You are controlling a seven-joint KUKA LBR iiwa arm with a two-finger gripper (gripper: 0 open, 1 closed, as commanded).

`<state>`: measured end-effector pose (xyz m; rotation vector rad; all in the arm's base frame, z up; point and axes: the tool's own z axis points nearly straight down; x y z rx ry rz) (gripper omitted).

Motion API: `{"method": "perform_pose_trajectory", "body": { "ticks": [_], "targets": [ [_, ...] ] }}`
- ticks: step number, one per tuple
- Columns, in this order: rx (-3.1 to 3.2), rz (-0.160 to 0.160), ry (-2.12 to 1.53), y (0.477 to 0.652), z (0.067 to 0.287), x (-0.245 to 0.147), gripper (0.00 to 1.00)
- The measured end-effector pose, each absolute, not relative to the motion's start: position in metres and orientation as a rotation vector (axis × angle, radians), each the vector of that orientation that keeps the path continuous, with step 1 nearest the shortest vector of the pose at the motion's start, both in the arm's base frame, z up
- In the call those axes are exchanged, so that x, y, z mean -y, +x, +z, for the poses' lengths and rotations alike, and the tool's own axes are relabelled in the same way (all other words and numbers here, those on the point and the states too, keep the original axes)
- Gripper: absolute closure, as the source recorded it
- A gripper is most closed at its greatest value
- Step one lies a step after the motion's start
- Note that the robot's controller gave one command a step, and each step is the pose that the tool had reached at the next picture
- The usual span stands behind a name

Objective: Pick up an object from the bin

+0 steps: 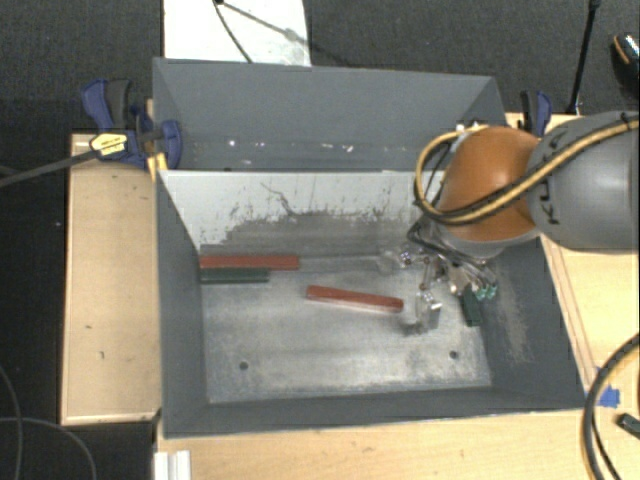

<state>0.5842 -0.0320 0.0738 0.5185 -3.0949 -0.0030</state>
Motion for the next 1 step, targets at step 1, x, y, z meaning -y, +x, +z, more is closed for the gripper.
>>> {"method": "perform_pose_trajectory", "body": {
  "ticks": [1],
  "targets": [
    [3.101, -0.001, 0.519, 0.5861, 0.0774, 0.0322, 1.00]
  ]
}}
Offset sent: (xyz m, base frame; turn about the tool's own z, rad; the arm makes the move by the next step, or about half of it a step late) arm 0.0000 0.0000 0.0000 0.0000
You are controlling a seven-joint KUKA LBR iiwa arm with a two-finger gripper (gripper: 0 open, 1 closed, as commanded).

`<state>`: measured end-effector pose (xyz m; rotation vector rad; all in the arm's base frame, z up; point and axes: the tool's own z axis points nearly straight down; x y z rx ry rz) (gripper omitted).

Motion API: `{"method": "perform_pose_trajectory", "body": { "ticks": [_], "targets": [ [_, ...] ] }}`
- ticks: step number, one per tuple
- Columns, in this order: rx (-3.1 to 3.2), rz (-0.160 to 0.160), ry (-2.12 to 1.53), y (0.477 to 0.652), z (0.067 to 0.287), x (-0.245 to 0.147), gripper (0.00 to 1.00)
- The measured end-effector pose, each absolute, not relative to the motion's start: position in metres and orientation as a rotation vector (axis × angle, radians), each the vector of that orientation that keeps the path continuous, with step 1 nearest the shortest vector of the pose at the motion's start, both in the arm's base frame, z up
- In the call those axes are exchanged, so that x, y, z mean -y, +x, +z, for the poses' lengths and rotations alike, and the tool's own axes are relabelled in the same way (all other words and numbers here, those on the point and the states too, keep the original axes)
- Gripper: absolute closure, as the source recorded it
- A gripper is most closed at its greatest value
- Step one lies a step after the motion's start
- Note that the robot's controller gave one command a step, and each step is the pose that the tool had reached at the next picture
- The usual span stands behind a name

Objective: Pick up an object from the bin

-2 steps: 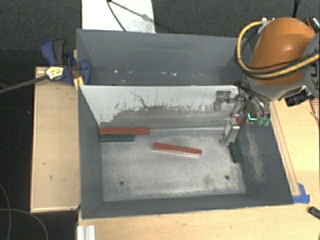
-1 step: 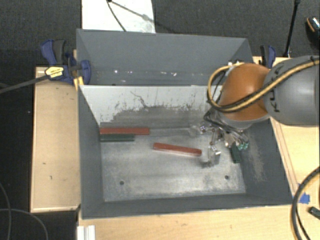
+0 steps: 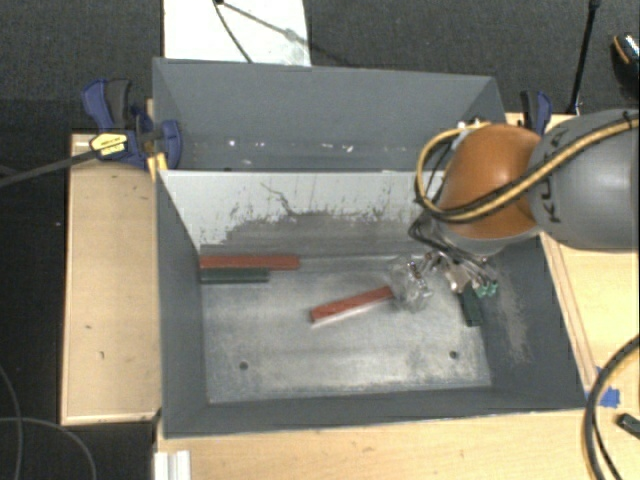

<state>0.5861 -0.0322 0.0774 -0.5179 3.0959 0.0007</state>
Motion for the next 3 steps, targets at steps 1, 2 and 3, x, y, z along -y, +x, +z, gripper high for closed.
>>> {"method": "perform_pose_trajectory", "body": {
  "ticks": [1, 2, 3],
  "targets": [
    [-3.096, 0.001, -0.518, 0.586, 0.077, 0.032, 0.00],
    [-2.996, 0.004, -0.931, 0.587, 0.071, -0.037, 0.00],
    [-2.998, 0.001, -0.924, 0.588, 0.071, -0.035, 1.00]
  ]
}}
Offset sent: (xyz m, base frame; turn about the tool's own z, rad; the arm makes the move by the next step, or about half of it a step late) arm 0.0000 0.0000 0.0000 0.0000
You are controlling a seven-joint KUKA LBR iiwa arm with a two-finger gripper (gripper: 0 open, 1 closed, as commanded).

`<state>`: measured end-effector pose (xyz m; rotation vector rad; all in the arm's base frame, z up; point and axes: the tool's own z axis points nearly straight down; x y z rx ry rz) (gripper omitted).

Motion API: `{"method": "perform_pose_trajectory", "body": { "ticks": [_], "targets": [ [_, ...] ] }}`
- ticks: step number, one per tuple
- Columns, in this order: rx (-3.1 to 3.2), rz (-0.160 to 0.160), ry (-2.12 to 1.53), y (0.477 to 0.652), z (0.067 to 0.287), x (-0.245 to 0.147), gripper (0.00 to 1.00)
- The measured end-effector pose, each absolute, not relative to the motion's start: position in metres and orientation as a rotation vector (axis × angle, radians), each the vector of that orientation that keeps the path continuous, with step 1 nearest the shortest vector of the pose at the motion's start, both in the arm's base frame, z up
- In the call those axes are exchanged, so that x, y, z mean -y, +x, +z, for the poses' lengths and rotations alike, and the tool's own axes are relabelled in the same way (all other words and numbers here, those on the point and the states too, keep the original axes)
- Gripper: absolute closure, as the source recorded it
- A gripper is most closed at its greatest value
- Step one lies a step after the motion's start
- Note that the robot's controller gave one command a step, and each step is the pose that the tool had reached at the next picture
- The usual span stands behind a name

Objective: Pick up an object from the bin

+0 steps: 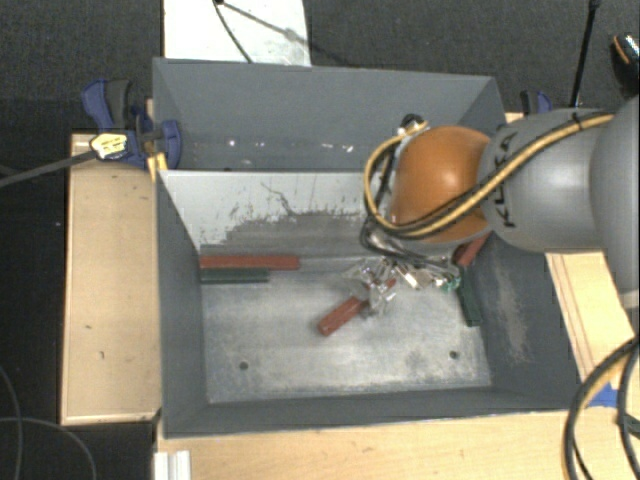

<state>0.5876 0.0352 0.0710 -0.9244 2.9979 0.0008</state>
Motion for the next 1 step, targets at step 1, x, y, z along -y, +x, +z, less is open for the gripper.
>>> {"method": "perform_pose_trajectory", "body": {
  "ticks": [1],
  "targets": [
    [-2.853, -0.004, -1.290, 0.5661, 0.2457, -0.0608, 1.00]
  ]
}}
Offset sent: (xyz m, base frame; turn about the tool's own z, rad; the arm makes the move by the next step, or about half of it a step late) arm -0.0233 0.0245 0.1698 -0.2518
